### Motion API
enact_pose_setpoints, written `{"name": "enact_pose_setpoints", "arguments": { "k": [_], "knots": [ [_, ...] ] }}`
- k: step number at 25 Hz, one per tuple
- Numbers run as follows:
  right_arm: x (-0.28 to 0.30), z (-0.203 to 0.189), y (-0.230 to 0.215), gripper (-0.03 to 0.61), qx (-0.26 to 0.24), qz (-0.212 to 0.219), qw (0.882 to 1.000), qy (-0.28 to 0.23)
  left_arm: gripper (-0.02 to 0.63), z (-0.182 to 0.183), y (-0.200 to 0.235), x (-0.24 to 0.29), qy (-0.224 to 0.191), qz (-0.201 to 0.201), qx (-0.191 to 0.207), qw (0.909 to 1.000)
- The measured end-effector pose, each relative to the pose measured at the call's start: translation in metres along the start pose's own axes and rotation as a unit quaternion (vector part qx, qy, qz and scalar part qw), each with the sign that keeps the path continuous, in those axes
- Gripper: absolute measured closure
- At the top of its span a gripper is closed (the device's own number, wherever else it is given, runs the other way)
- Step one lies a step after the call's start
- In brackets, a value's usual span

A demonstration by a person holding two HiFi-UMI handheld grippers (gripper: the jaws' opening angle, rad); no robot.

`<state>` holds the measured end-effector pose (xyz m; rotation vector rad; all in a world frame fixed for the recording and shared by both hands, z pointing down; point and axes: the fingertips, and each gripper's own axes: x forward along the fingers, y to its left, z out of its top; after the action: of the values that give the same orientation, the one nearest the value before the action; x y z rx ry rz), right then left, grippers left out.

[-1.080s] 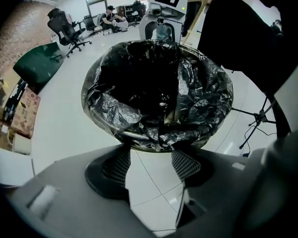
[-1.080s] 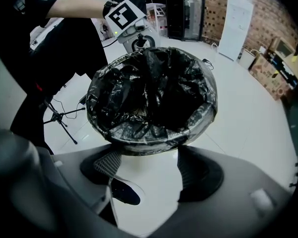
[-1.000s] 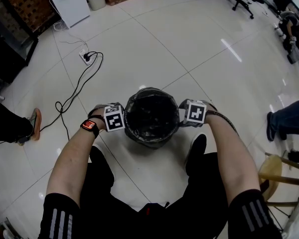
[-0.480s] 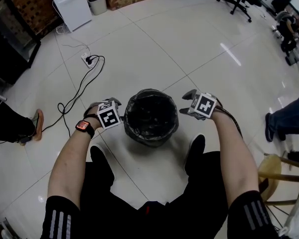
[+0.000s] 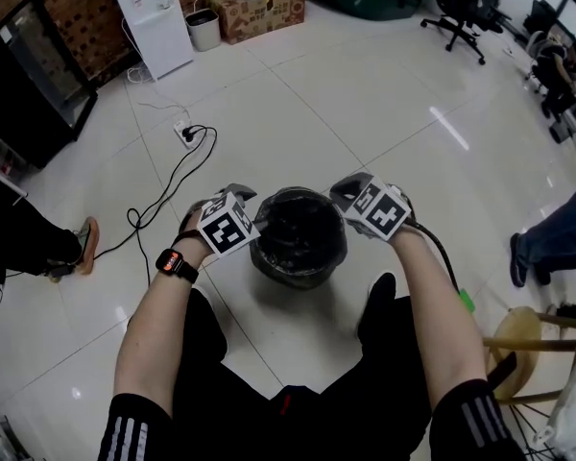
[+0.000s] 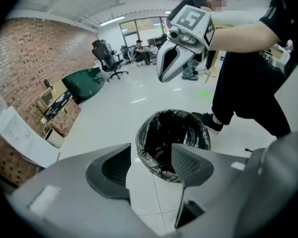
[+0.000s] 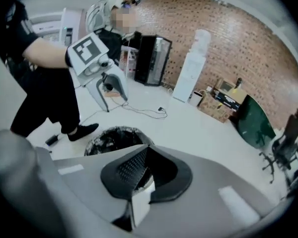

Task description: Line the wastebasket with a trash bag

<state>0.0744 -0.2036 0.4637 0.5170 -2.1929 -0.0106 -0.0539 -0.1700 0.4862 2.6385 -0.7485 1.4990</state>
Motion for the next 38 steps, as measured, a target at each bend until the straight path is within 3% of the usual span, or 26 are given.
{"name": "enact_pose_setpoints", "arguments": {
  "k": [4,7,9,12,15,19,24,38],
  "knots": [
    [-0.032,0.037,0.0,0.572,0.09,-0.01,0.992,-0.093,0.365,0.022,-0.005,-0.028,-0.049,0.017,-0.046,0.9976],
    [-0.054,0.054,0.01,0.572,0.136,-0.01,0.981,-0.141,0.365,0.031,-0.013,-0.045,-0.097,0.011,-0.119,0.9881],
    [-0.062,0.059,0.017,0.572,0.166,-0.001,0.972,-0.166,0.368,0.034,-0.019,-0.054,-0.111,0.004,-0.137,0.9843],
    [-0.057,0.054,0.024,0.572,0.146,-0.006,0.978,-0.151,0.368,0.04,-0.024,-0.059,-0.111,0.0,-0.111,0.9876],
    [-0.045,0.054,0.021,0.572,0.104,-0.006,0.987,-0.123,0.372,0.043,-0.023,-0.06,-0.114,-0.01,-0.12,0.9862],
    [-0.033,0.057,0.016,0.572,0.1,0.013,0.988,-0.118,0.373,0.057,-0.017,-0.055,-0.117,-0.007,-0.099,0.9882],
    [-0.019,0.055,0.02,0.572,0.08,0.029,0.991,-0.101,0.376,0.051,-0.007,-0.046,-0.104,-0.01,-0.099,0.9896],
    [-0.022,0.036,0.016,0.572,0.08,0.025,0.993,-0.086,0.379,0.032,-0.018,-0.041,-0.077,-0.014,-0.056,0.9954]
  ]
}}
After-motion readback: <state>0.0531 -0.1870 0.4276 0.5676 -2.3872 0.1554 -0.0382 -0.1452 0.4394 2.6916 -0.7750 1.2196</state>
